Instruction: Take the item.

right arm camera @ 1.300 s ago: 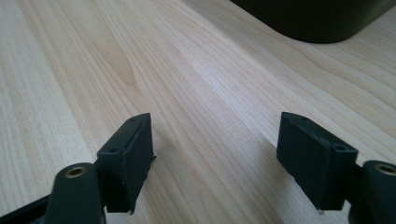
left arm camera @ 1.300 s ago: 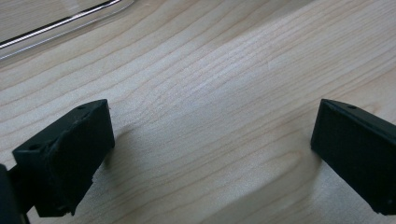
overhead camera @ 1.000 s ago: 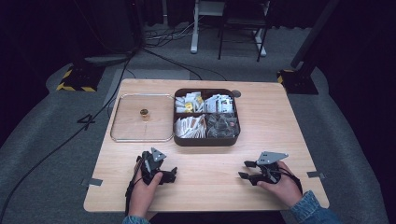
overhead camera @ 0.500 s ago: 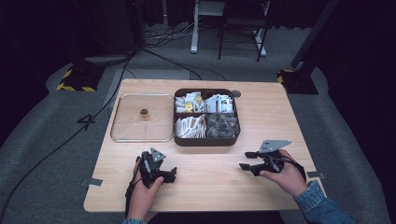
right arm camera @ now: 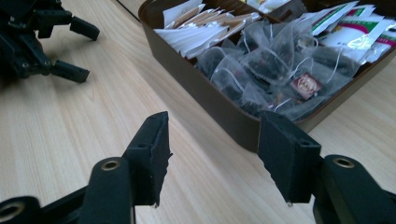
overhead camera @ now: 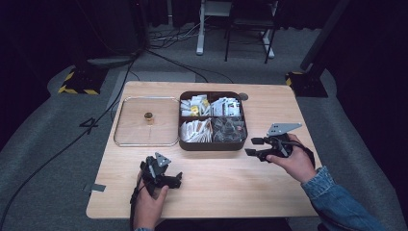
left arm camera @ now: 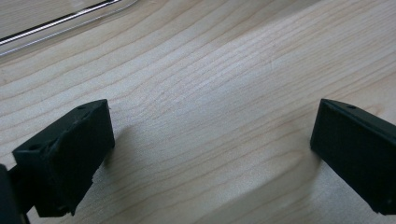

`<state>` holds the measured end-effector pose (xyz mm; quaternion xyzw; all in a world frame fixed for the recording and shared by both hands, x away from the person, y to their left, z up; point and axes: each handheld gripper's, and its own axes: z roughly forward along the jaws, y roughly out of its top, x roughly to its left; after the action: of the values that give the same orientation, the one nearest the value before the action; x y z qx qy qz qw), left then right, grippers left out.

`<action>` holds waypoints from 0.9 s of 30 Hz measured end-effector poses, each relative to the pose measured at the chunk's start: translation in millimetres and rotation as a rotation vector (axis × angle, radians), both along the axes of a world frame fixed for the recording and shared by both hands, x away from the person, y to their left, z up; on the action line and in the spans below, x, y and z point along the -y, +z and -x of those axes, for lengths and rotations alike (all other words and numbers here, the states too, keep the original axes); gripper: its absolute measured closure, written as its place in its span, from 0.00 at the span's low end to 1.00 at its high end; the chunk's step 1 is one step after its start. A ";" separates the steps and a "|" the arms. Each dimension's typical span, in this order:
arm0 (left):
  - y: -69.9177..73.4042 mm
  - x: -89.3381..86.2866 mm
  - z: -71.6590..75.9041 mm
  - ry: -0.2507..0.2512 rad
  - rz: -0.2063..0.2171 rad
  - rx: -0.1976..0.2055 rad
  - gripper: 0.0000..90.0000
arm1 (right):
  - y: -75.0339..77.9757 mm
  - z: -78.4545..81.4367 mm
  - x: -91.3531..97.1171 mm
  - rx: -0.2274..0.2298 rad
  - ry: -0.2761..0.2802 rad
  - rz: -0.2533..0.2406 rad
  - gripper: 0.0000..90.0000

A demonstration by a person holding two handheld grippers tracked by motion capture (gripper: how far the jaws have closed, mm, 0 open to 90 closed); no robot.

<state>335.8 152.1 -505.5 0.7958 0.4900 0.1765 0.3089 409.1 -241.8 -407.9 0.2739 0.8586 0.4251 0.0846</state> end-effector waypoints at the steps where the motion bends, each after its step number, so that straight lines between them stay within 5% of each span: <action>1: 0.0 0.0 0.0 0.000 0.000 0.000 0.00 | 1.7 -1.9 -1.2 -0.001 0.000 0.002 0.49; 18: 0.0 3.9 -2.3 0.031 0.003 -0.005 0.00 | 15.6 -46.9 -19.8 -0.008 -0.052 0.009 0.48; 22: 0.1 3.9 -2.3 0.032 0.002 -0.006 0.00 | 18.7 -66.0 -25.9 -0.004 -0.092 0.050 0.49; 27: 0.2 3.4 -2.8 0.027 -0.001 -0.004 0.00 | 21.5 -86.9 -29.7 -0.010 -0.129 0.046 0.49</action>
<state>338.5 148.7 -505.3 0.7896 0.5013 0.1794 0.3050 496.0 -212.1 -386.4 0.3286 0.8491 0.3977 0.1138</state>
